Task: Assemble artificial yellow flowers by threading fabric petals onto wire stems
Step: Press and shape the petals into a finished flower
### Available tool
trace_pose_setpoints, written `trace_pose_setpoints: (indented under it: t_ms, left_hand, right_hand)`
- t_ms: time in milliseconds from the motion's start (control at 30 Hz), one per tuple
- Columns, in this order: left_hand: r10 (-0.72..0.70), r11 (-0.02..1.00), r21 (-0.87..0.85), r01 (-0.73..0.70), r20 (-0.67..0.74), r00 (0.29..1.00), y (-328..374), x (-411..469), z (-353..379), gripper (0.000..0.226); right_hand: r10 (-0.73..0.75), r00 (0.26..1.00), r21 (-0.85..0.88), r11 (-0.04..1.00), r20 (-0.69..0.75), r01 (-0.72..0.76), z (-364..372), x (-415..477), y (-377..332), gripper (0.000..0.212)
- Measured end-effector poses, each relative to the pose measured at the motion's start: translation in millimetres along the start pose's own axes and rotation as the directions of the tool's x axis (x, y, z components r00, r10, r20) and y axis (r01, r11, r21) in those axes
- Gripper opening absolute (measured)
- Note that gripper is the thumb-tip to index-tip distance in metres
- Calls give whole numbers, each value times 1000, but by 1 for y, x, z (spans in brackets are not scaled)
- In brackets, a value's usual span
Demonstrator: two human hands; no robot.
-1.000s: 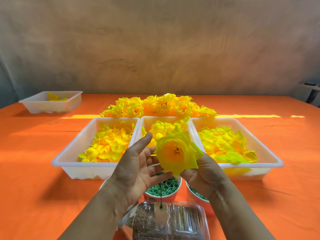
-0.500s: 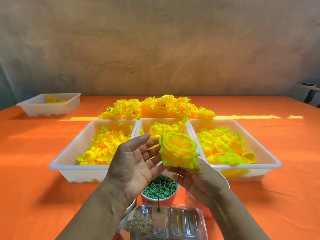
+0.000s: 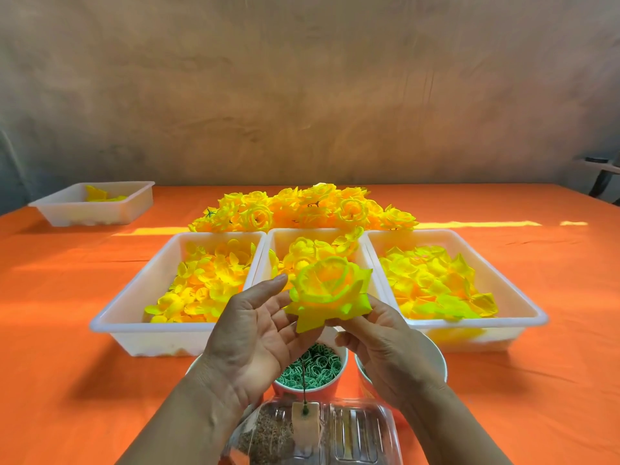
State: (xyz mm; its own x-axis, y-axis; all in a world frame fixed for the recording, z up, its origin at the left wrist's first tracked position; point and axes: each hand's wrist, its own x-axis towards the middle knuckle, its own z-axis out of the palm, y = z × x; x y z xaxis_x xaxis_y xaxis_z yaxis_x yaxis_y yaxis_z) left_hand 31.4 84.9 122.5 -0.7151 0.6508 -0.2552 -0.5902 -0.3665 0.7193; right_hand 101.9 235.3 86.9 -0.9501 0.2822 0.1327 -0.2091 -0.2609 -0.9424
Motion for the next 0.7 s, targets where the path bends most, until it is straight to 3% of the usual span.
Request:
trace_pose_setpoints:
  t_ms: [167, 267, 500, 633, 700]
  left_hand:
    - [22, 999, 25, -22, -16, 1000, -2, 1, 0, 49]
    - [40, 997, 62, -39, -19, 999, -4, 0, 0, 53]
    - [182, 958, 222, -183, 25, 983, -6, -4, 3, 51]
    - [224, 938, 256, -235, 74, 972, -4, -7, 4, 44]
    - [245, 923, 287, -255, 71, 967, -4, -7, 4, 47]
  right_hand:
    - [6, 1000, 8, 1000, -7, -6, -2, -2, 4, 32]
    - [3, 1000, 39, 999, 8, -3, 0, -3, 4, 32]
    - [-94, 993, 4, 996, 69, 94, -5, -6, 4, 56]
    - [-205, 977, -178, 961, 63, 213, -6, -10, -5, 21]
    - [-221, 973, -214, 949, 73, 232, -5, -12, -11, 24]
